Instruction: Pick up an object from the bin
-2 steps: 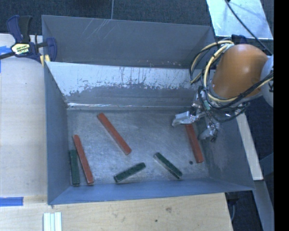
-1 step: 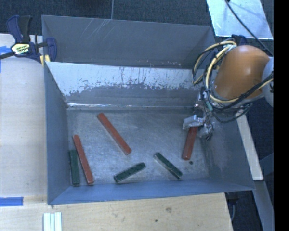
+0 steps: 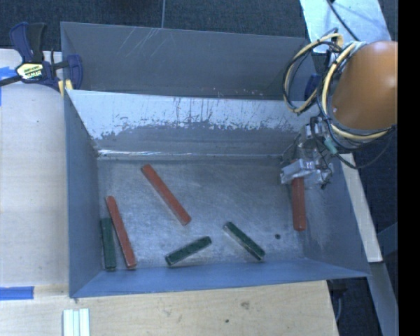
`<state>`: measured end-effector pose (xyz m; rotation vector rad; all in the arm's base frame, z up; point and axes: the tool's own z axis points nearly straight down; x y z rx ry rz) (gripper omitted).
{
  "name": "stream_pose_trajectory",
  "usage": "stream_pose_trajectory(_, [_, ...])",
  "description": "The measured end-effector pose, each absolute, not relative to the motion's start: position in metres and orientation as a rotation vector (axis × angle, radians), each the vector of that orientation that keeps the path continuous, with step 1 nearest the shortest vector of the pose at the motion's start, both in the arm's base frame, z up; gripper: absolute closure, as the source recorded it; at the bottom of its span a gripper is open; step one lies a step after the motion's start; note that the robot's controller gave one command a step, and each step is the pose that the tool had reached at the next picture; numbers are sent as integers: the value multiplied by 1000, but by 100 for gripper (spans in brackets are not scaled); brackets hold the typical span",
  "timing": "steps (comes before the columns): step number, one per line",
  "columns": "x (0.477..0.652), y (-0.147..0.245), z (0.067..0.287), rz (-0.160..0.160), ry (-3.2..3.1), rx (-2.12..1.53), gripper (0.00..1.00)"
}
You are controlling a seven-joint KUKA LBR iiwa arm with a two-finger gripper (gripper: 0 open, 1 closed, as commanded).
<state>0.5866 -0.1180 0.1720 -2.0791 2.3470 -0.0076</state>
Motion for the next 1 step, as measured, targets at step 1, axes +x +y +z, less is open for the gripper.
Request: stream_pose_trajectory(1, [593,-128,241,-12,2346,-2080,100])
